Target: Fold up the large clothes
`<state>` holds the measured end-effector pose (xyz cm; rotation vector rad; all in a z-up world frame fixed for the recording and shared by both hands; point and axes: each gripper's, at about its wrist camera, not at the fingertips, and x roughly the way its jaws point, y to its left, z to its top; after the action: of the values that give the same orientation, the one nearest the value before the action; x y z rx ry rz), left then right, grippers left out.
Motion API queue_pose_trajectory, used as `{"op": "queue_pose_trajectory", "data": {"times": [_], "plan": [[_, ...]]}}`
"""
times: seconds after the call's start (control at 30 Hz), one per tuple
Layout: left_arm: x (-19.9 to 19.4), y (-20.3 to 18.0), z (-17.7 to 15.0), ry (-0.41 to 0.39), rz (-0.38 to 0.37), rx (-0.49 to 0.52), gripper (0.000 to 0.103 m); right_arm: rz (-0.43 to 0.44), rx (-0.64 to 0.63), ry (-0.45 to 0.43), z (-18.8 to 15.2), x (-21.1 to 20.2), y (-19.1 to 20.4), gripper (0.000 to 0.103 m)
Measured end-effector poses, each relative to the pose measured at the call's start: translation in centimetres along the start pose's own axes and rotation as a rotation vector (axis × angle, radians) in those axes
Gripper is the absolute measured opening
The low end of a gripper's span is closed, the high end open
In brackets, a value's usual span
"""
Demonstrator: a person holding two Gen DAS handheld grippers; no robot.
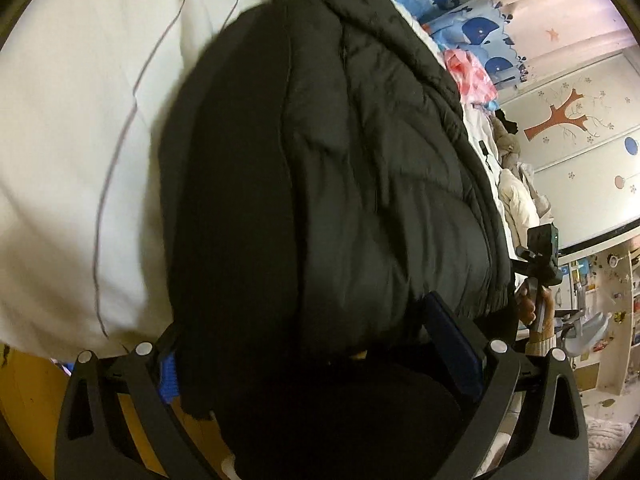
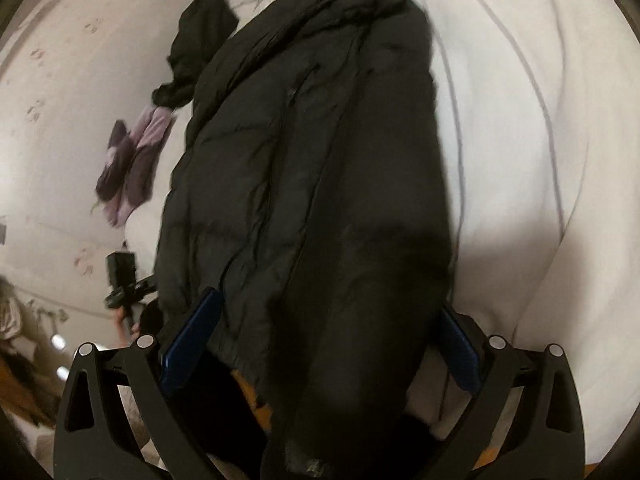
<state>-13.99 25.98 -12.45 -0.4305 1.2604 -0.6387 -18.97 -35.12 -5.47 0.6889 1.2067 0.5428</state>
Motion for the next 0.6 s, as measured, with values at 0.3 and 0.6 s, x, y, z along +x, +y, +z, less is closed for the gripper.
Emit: {"op": "queue_pose_trajectory", "data": {"times": [0.3, 0.6], "plan": [[-1.3, -2.2, 0.7, -0.083, 0.062, -0.070, 0.031, 0.049, 0.068, -0.024, -2.0, 0.7, 0.1, 0.020], [-8.1, -7.8, 2.8, -0.279, -0.079, -0.063, 0.012, 0.397, 0.091, -0.395, 1.8, -4.4, 5.1, 0.010]]}}
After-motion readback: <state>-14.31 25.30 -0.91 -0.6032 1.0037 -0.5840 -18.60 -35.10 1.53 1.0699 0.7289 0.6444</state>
